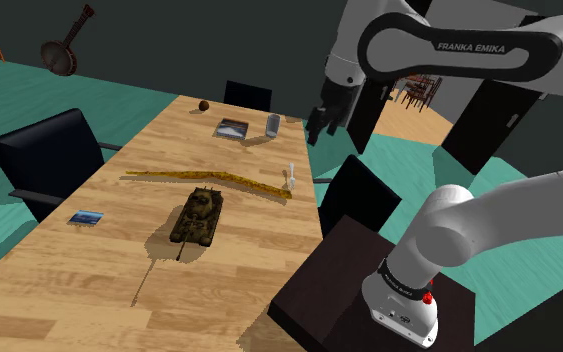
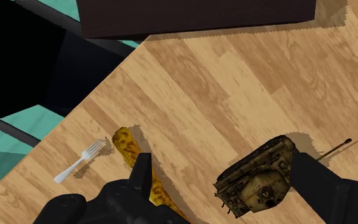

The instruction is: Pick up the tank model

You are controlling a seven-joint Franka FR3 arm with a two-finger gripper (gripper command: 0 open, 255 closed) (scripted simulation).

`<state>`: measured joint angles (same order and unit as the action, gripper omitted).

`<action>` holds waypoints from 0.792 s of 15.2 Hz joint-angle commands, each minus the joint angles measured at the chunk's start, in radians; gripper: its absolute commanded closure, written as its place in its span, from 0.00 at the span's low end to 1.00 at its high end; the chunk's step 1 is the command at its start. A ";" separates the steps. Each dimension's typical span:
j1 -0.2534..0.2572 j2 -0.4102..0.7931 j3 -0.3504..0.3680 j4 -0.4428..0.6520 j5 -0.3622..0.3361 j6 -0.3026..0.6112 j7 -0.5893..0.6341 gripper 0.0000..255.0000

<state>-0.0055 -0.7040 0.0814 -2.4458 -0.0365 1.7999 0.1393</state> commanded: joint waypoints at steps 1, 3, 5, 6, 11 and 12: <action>-0.001 0.031 0.039 -0.025 0.022 0.052 0.080 0.00; -0.002 0.073 0.078 -0.039 0.041 0.104 0.156 0.00; -0.005 0.123 0.118 -0.045 0.056 0.157 0.233 0.00; -0.006 0.151 0.137 -0.046 0.062 0.183 0.271 0.00; -0.024 0.314 0.232 -0.022 0.070 0.313 0.468 0.00; -0.029 0.351 0.250 -0.012 0.066 0.337 0.509 0.00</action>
<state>-0.0279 -0.3880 0.3163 -2.4600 0.0328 2.1059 0.6086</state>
